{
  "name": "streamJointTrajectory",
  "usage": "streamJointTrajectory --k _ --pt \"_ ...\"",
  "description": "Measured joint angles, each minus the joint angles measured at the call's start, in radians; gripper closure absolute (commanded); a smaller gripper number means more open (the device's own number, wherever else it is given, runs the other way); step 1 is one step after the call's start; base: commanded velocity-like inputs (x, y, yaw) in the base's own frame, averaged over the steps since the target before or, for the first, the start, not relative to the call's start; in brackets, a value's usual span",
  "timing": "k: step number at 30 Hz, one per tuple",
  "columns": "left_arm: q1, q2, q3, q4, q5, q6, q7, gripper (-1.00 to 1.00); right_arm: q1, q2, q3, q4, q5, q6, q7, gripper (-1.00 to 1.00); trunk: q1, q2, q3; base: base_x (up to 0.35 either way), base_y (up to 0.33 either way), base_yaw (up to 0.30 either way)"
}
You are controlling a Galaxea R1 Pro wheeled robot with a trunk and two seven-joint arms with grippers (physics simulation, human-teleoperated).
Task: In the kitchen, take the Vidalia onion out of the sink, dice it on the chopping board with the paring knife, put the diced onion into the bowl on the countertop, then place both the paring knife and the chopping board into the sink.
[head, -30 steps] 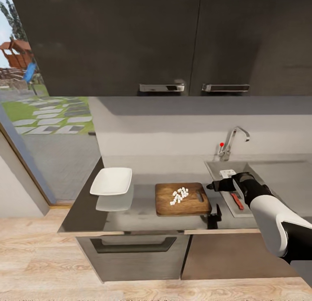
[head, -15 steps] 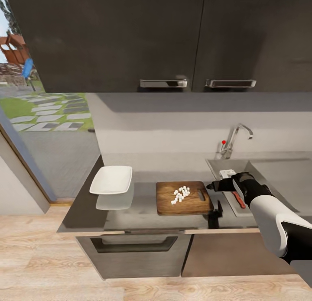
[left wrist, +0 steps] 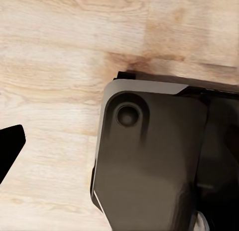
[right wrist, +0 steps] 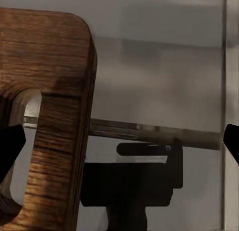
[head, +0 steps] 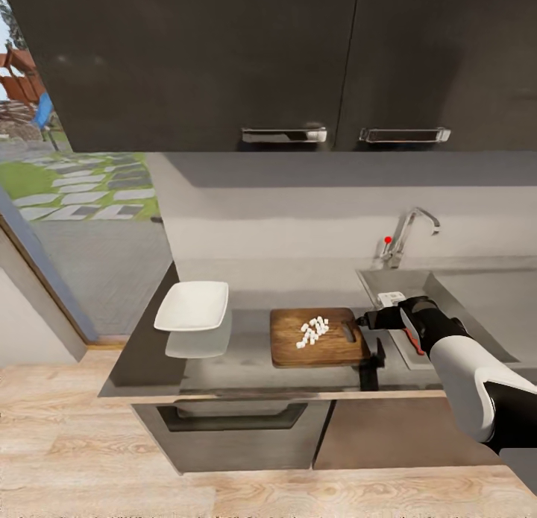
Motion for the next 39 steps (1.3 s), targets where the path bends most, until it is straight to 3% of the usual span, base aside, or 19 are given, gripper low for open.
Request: streamJointTrajectory --k 39 --pt "0.000 0.000 0.000 0.000 0.000 0.001 0.000 -1.00 -0.001 0.001 0.001 0.000 0.006 -0.002 -0.001 -1.00 0.000 -0.001 -0.063 0.000 0.026 0.000"
